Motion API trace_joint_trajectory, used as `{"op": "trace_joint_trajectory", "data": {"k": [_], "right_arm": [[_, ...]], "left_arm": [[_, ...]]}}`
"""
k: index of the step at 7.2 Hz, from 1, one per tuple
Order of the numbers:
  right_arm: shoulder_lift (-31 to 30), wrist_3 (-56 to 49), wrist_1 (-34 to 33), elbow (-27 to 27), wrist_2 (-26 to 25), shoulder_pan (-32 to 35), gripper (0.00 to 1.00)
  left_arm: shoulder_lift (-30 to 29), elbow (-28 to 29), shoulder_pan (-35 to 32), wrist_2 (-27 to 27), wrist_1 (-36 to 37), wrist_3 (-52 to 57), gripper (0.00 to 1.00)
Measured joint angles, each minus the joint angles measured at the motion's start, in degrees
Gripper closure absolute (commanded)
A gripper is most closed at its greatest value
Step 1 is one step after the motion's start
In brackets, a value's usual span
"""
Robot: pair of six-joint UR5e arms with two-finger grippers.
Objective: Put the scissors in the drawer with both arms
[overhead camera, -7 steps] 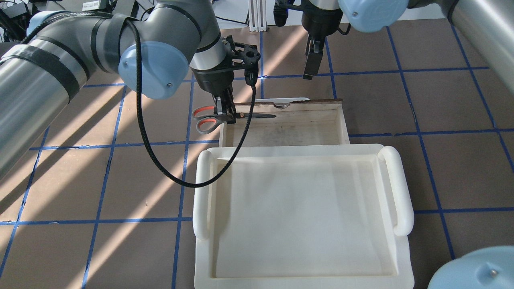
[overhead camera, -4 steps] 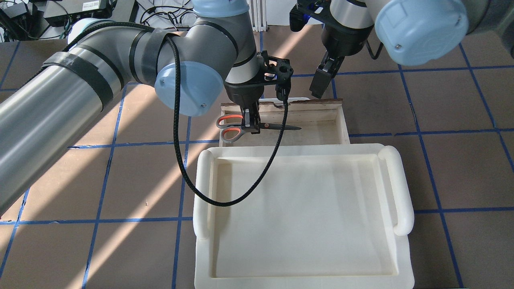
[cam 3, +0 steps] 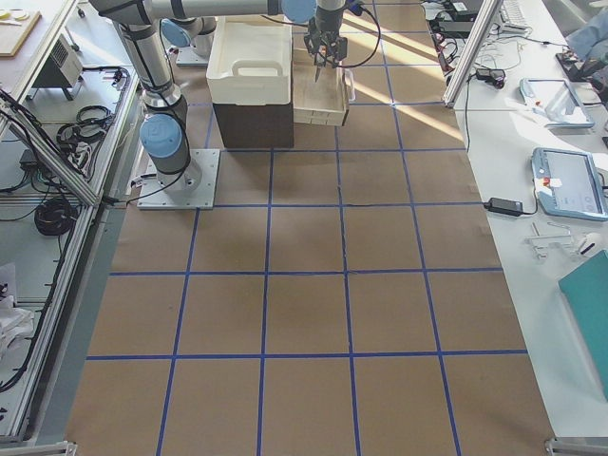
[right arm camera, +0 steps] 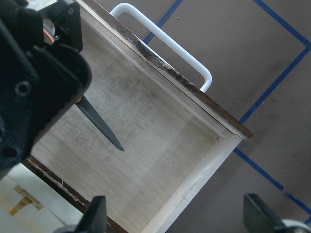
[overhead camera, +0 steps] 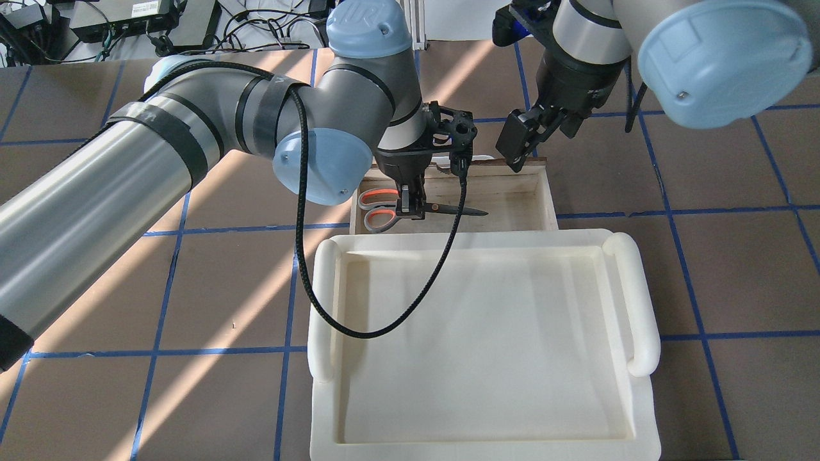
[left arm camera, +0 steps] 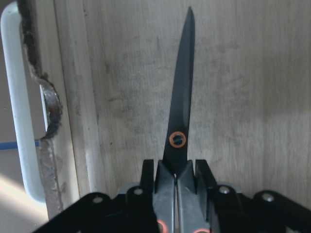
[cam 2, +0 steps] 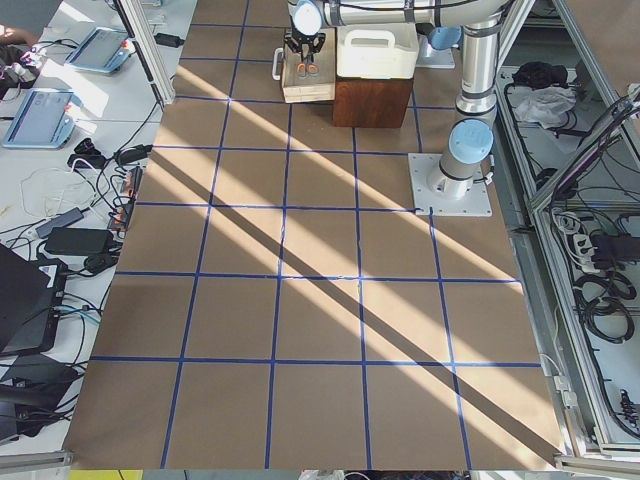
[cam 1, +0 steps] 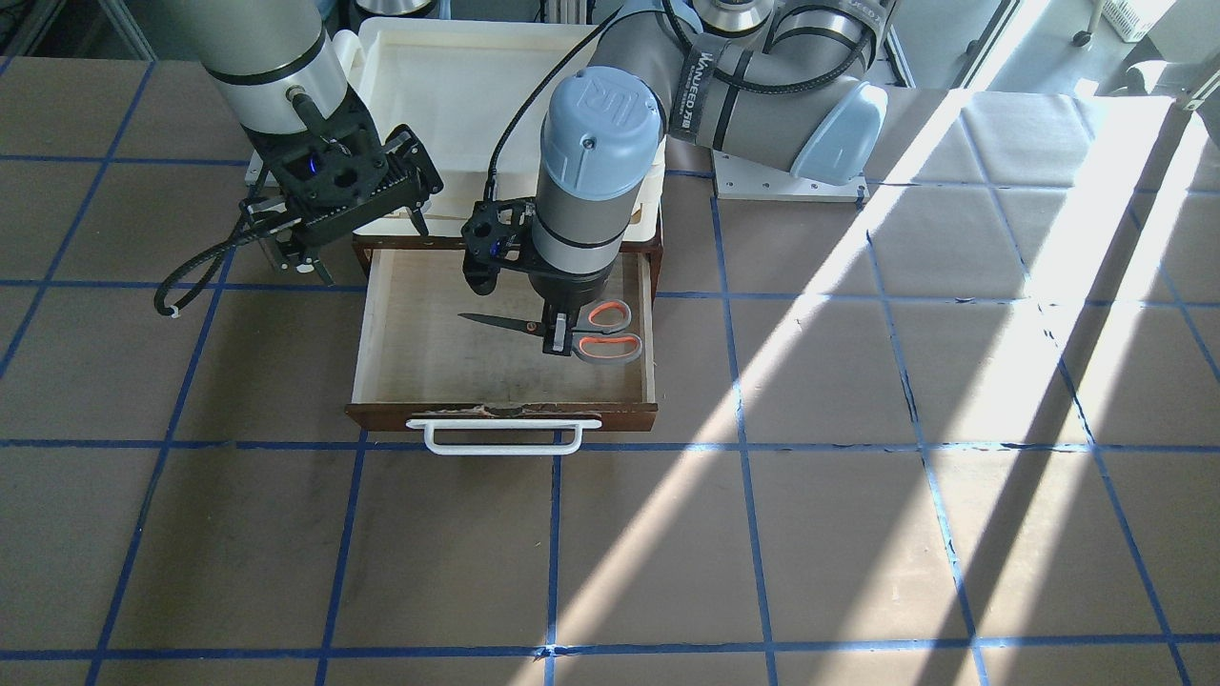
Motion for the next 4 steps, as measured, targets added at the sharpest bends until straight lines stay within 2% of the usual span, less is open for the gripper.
{"op": "trace_joint_trajectory", "data": {"k": [1, 2, 4], "right_arm": [[-0.28, 6.01, 0.13, -0.07, -0.90, -0.43, 0.00], [-0.25, 11.29, -0.07, -0.40, -1.38, -0.68, 0.00], [0.04, 18.57, -0.94, -1.01, -2.47, -0.88, 0.00]], "left_arm": [[-0.41, -0.48, -0.02, 0.01, 1.20, 0.08, 0.22], [-0.47, -0.67, -0.08, 0.07, 1.66, -0.26, 0.08], [0.30, -0.54, -0.11, 0.31, 1.91, -2.12, 0.08]]}}
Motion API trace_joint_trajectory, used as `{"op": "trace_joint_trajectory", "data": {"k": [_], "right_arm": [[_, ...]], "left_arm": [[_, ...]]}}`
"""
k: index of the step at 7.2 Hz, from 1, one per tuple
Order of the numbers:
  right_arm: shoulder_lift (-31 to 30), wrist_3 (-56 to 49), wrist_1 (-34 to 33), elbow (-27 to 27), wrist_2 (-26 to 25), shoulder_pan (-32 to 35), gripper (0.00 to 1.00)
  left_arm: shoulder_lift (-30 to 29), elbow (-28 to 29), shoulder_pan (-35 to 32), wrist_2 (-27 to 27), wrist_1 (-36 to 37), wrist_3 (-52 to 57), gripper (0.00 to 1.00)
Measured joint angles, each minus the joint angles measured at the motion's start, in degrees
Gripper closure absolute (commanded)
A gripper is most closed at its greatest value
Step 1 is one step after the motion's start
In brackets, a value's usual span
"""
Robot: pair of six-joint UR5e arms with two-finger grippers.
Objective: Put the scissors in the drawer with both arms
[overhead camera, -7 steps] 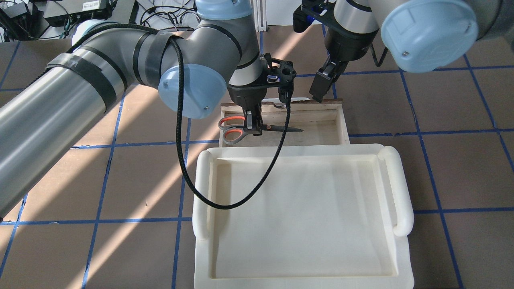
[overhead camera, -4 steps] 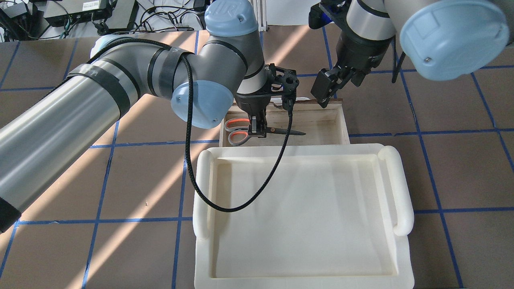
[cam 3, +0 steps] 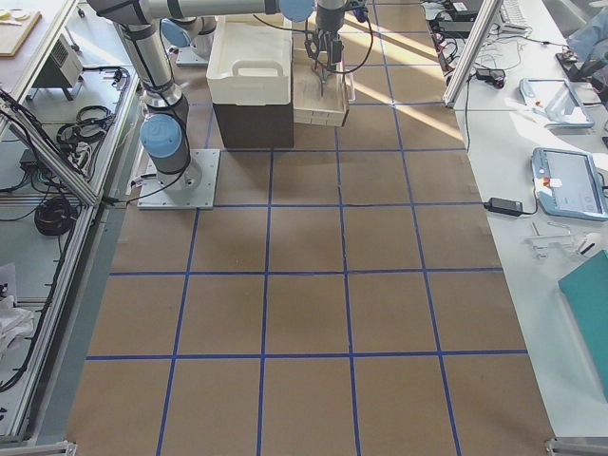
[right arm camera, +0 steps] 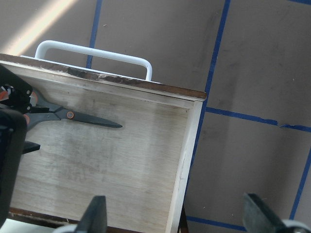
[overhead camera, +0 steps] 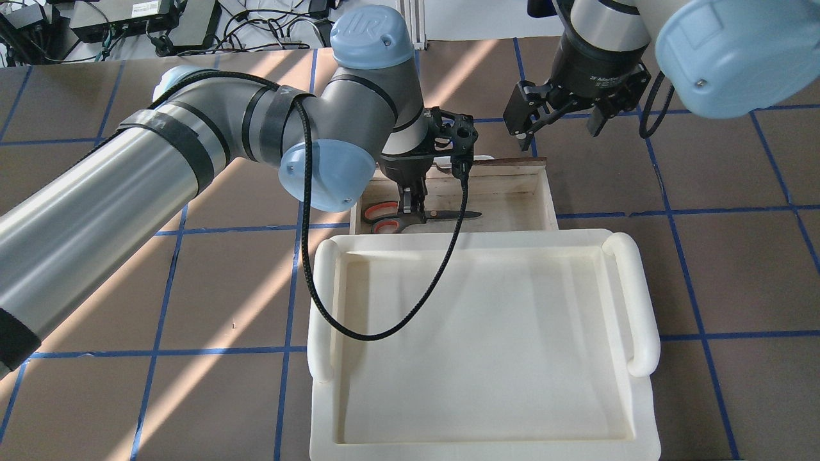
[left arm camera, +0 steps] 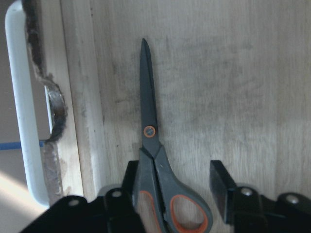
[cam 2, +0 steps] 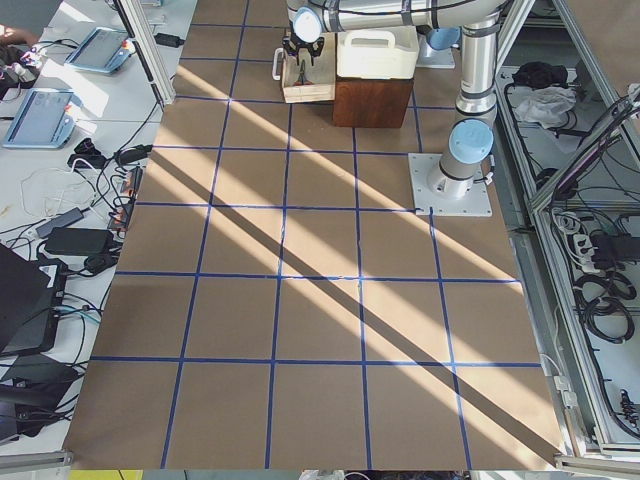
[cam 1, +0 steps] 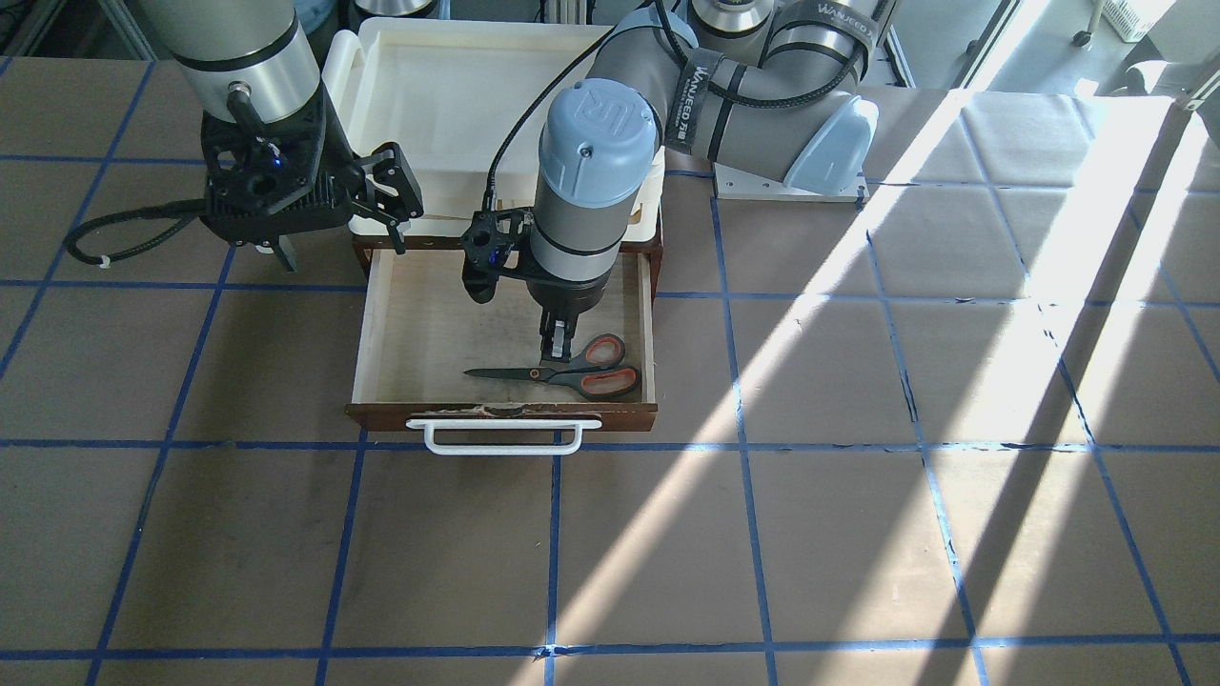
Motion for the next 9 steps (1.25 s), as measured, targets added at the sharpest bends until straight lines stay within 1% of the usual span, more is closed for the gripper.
{"op": "trace_joint_trajectory", "data": {"k": [1, 3, 4, 6, 7, 9], "right_arm": [[0.11, 1.07, -0.27, -0.10, -1.29, -0.05, 0.00], [0.15, 2.35, 0.10, -0.25, -2.17, -0.09, 0.00], [0.15, 4.33, 0.31, -0.28, -2.04, -0.09, 0.00], [0.14, 7.10, 0.40, -0.34, -1.71, -0.10, 0.00], [0.14, 7.54, 0.43, -0.33, -1.69, -0.10, 0.00], [0.09, 7.88, 0.54, -0.31, -1.72, -0.10, 0.00]], "left_arm": [[0.83, 0.70, 0.44, -0.12, -0.17, -2.94, 0.08], [2.65, 1.93, 3.80, -0.95, -1.85, -10.51, 0.07], [3.74, 2.19, 5.48, -1.65, -2.32, -16.56, 0.06], [6.49, 2.70, 8.34, -1.99, -2.58, -33.27, 0.02], [8.14, 2.84, 10.39, -2.31, -2.85, -38.27, 0.00], [11.69, 2.91, 14.24, -2.58, -5.50, -43.93, 0.00]]}}
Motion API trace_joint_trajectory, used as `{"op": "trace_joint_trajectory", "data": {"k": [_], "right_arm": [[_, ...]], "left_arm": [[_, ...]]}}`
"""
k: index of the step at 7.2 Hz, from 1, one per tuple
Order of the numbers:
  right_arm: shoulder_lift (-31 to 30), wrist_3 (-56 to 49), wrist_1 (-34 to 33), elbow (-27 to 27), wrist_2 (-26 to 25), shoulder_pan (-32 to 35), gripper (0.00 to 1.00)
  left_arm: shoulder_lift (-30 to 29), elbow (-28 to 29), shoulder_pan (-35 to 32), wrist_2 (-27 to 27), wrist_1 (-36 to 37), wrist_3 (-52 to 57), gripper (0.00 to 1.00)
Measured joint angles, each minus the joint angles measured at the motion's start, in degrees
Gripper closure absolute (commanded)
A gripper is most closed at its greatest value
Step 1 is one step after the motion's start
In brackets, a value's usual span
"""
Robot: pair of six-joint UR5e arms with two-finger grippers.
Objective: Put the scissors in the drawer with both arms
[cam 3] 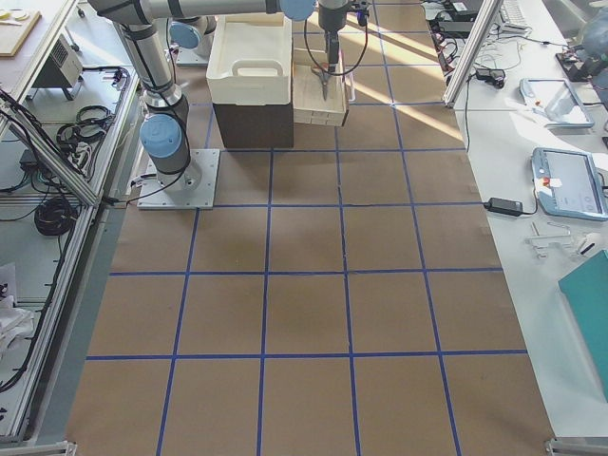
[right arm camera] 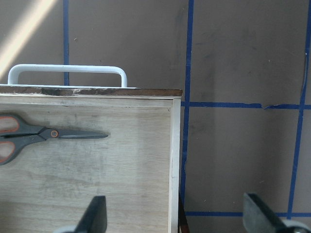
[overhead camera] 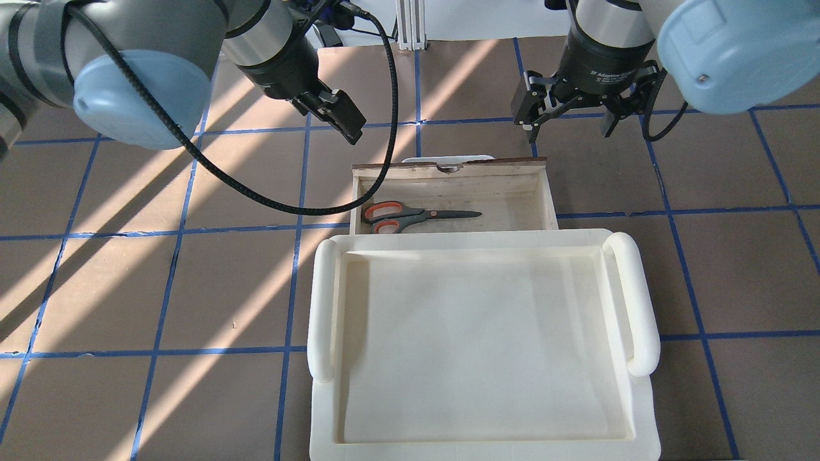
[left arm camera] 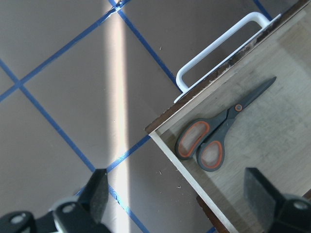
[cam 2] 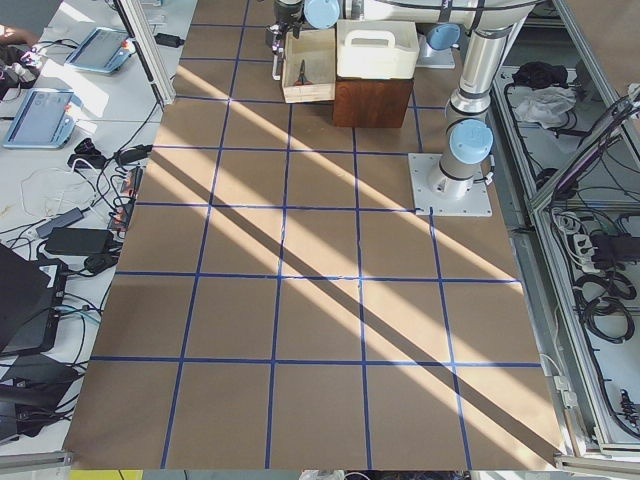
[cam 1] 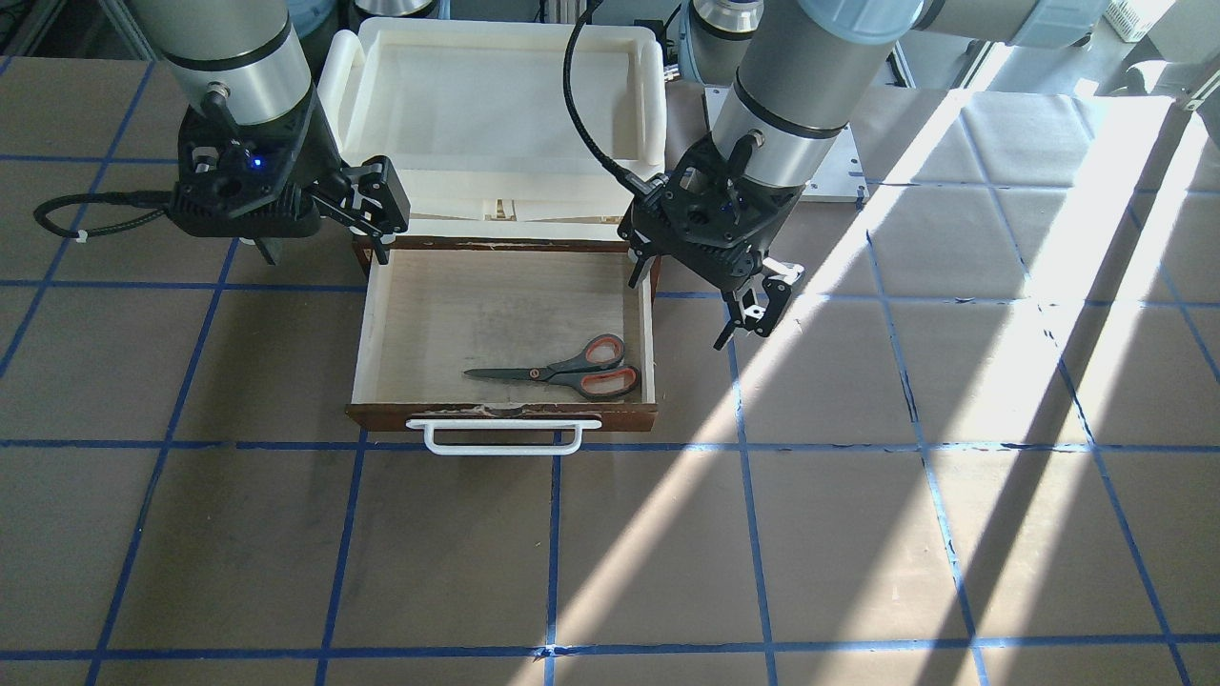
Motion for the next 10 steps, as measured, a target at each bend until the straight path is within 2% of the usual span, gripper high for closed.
{"op": "trace_joint_trajectory", "data": {"k": [3, 5, 7, 8, 10], "right_arm": [[-0.07, 0.09, -0.13, -0.03, 0.13, -0.15, 0.00], [0.11, 0.27, -0.46, -0.90, -0.02, -1.71, 0.00], [0.29, 0.77, -0.22, -1.55, -0.17, -2.80, 0.00], [0.30, 1.37, -0.06, -1.55, -0.04, -2.90, 0.00], [0.27, 1.73, 0.03, -1.37, 0.31, -2.89, 0.00]], "left_arm": [[2.36, -0.32, 7.08, 1.36, -4.82, -3.92, 0.00], [2.66, -0.68, 9.18, 2.21, -7.24, -4.13, 0.00], [3.18, -0.70, 11.55, 6.31, -10.27, -4.71, 0.00], [3.66, -0.41, 12.13, 7.49, -11.27, -7.29, 0.00], [4.19, -0.78, 12.37, 7.83, -11.26, -20.90, 0.00]]}}
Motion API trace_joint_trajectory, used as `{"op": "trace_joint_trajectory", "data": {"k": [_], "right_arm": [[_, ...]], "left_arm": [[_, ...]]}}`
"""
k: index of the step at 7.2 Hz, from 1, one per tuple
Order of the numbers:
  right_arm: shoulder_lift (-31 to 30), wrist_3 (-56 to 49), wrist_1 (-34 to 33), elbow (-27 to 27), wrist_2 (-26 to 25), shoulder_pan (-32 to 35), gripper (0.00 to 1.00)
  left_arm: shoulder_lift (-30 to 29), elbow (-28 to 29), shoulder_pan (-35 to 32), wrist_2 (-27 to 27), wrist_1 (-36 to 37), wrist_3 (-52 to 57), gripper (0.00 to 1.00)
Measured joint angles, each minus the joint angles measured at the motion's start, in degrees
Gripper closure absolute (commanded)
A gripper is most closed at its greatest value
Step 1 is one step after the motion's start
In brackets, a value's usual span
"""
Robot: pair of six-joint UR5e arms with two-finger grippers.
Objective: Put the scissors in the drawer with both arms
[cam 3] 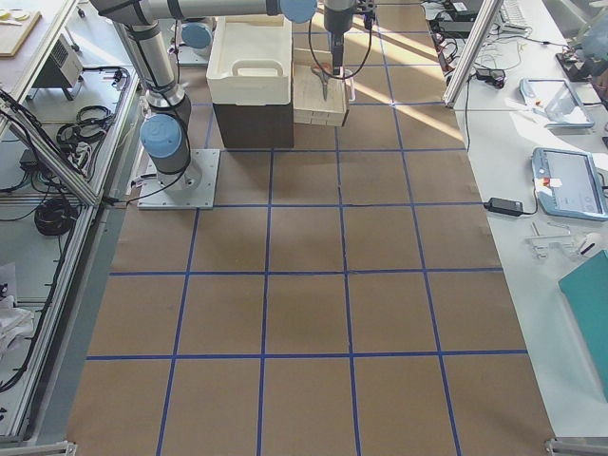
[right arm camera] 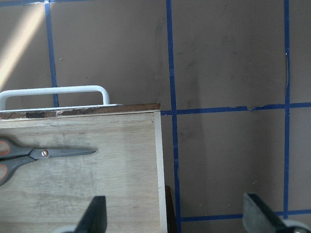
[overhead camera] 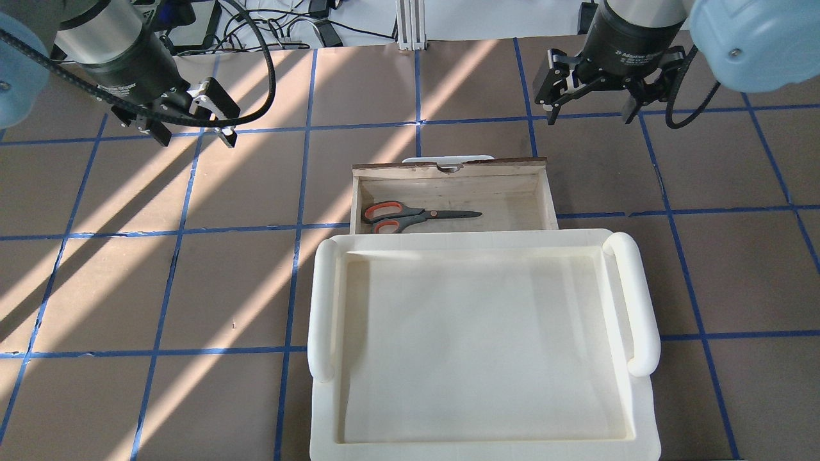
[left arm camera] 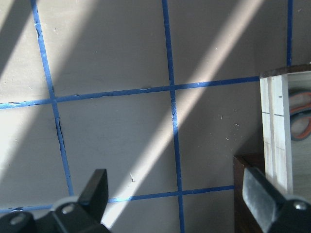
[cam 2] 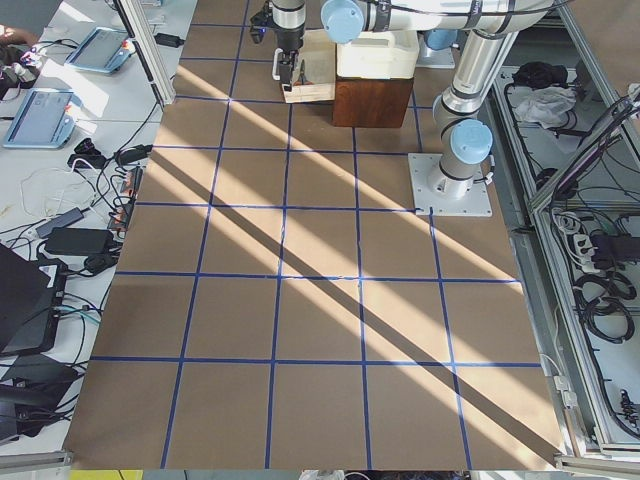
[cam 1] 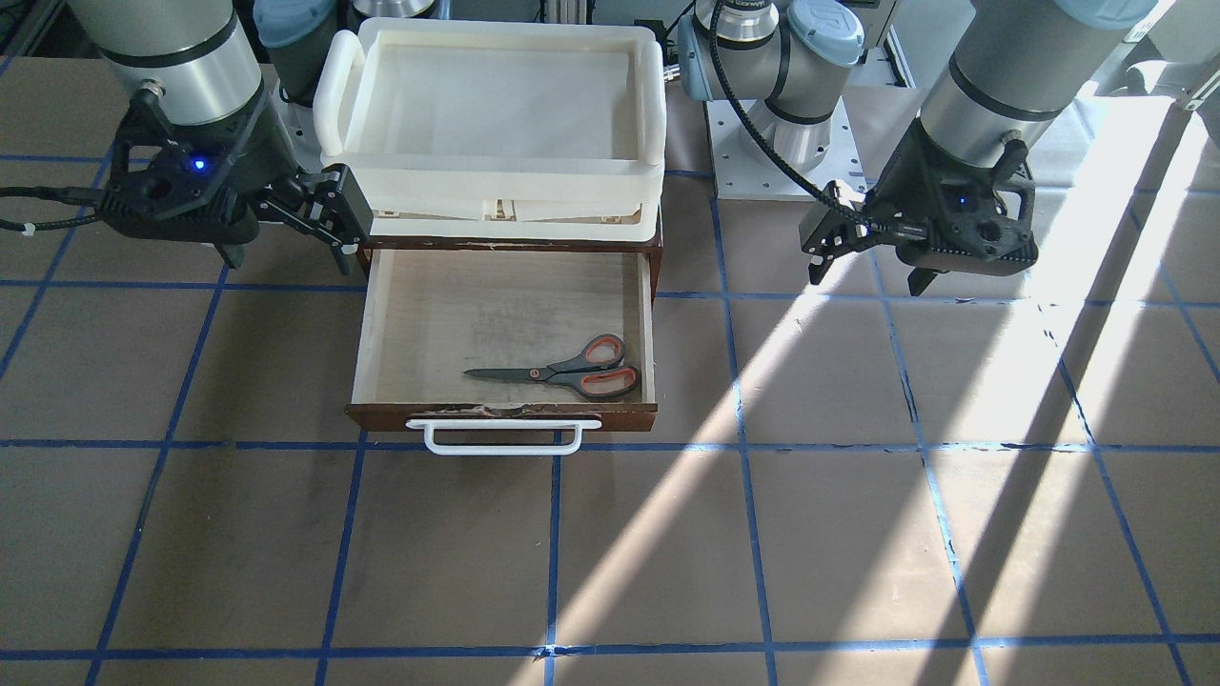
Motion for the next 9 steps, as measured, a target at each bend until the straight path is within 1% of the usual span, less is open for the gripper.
{"op": "trace_joint_trajectory", "data": {"k": [1, 2, 6, 9], "right_arm": [[-0.01, 0.02, 0.01, 0.08, 0.15, 0.03, 0.00], [0.01, 0.03, 0.03, 0.16, 0.21, 0.07, 0.00], [0.03, -0.05, 0.13, 0.31, 0.25, 0.08, 0.00], [0.07, -0.05, 0.10, 0.32, 0.22, 0.08, 0.00]], "left_arm": [[0.07, -0.29, -0.04, -0.08, 0.36, -4.50, 0.00], [0.14, -0.72, -0.23, -0.09, 0.40, -6.62, 0.00], [2.31, -2.38, -0.83, 2.91, 0.07, -8.56, 0.00], [2.59, -3.22, -1.15, 3.05, 0.42, -8.93, 0.00]]}}
